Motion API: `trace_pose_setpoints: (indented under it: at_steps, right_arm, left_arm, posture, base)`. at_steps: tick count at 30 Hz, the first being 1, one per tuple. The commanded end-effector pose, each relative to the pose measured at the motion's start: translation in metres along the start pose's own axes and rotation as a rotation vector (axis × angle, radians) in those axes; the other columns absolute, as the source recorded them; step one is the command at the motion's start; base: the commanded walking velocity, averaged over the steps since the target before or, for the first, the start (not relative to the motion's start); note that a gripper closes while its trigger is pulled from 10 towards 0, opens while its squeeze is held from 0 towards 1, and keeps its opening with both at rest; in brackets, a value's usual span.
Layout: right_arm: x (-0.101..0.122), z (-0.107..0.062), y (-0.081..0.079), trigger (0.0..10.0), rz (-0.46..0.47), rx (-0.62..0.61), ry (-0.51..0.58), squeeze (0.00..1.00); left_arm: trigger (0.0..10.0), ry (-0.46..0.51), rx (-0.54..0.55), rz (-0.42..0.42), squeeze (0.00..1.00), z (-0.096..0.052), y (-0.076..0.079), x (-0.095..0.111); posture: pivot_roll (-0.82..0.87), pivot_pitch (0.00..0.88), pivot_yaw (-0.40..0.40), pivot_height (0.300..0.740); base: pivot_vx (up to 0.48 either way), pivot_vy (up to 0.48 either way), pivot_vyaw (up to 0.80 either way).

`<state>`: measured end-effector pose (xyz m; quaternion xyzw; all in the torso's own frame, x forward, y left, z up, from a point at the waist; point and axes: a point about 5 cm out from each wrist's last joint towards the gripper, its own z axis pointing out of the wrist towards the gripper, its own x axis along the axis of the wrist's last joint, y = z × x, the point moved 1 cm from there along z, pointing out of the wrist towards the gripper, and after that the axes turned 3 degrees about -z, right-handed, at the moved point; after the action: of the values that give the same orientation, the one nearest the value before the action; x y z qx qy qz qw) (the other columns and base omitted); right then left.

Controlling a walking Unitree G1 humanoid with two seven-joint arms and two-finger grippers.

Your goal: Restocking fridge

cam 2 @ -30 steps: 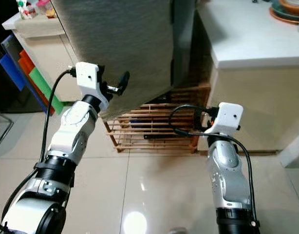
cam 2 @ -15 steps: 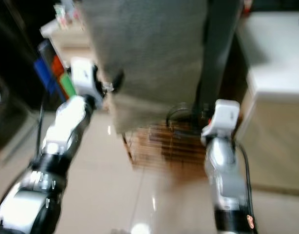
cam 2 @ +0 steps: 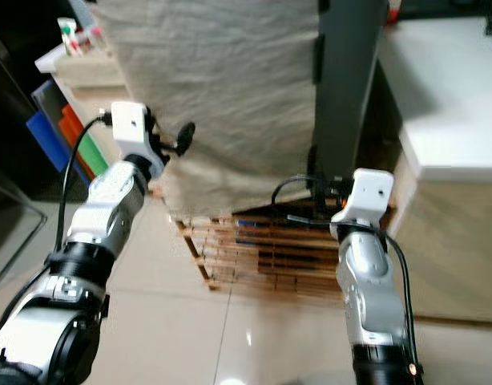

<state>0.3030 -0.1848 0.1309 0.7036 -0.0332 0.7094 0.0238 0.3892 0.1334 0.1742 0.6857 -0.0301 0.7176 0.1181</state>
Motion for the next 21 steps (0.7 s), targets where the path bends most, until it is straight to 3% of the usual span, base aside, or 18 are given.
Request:
trace_pose_setpoints:
  at_steps: [1, 6, 8, 10, 13, 15, 16, 21]
  right_arm:
    - [0.002, 0.0, -0.009, 10.0, 0.0, 0.041, 0.009, 0.0]
    - [0.002, 0.0, -0.01, 10.0, 0.002, 0.043, 0.01, 0.0]
    - [0.003, 0.0, -0.01, 10.0, 0.004, 0.043, 0.012, 0.0]
    - [0.003, 0.0, -0.011, 10.0, 0.004, 0.043, 0.014, 0.0]
    - [0.004, 0.0, -0.011, 10.0, 0.002, 0.046, 0.018, 0.0]
    - [0.004, -0.001, -0.011, 10.0, -0.005, 0.046, 0.019, 0.0]
    - [0.003, -0.002, -0.01, 10.0, -0.011, 0.048, 0.02, 0.0]
    - [0.002, -0.001, -0.01, 10.0, -0.011, 0.05, 0.018, 0.0]
  left_arm:
    - [10.0, -0.015, 0.038, -0.012, 0.0, 0.0, -0.011, -0.001]
    - [10.0, -0.001, 0.044, 0.005, 0.0, 0.001, -0.014, 0.002]
    - [10.0, 0.013, 0.026, 0.067, 0.0, 0.001, -0.011, 0.004]
    - [10.0, 0.027, -0.001, 0.075, 0.0, 0.0, -0.004, 0.006]
    - [10.0, 0.077, -0.074, 0.053, 0.0, -0.003, 0.008, 0.011]
    - [10.0, 0.141, -0.215, 0.063, 0.0, -0.015, 0.029, 0.018]
    - [10.0, 0.153, -0.352, 0.016, 0.0, -0.03, 0.047, 0.021]
    - [10.0, 0.16, -0.419, -0.007, 0.0, -0.039, 0.057, 0.022]
  posture:
    - [-0.22, 0.0, 0.136, 0.74]
    - [-0.22, 0.0, 0.137, 0.74]
    - [-0.22, 0.0, 0.138, 0.74]
    - [-0.22, 0.0, 0.138, 0.74]
    - [-0.22, 0.0, 0.139, 0.74]
    - [-0.22, 0.0, 0.139, 0.74]
    - [-0.21, 0.0, 0.138, 0.74]
    - [-0.2, 0.0, 0.133, 0.74]
  base:
    - [0.431, 0.0, 0.0]
    - [0.431, 0.0, 0.0]
    - [0.266, 0.0, 0.0]
    - [0.0, 0.0, 0.0]
    - [0.0, 0.0, 0.0]
    - [0.0, 0.0, 0.0]
    - [0.0, 0.0, 0.0]
    - [0.0, 0.274, 0.0]
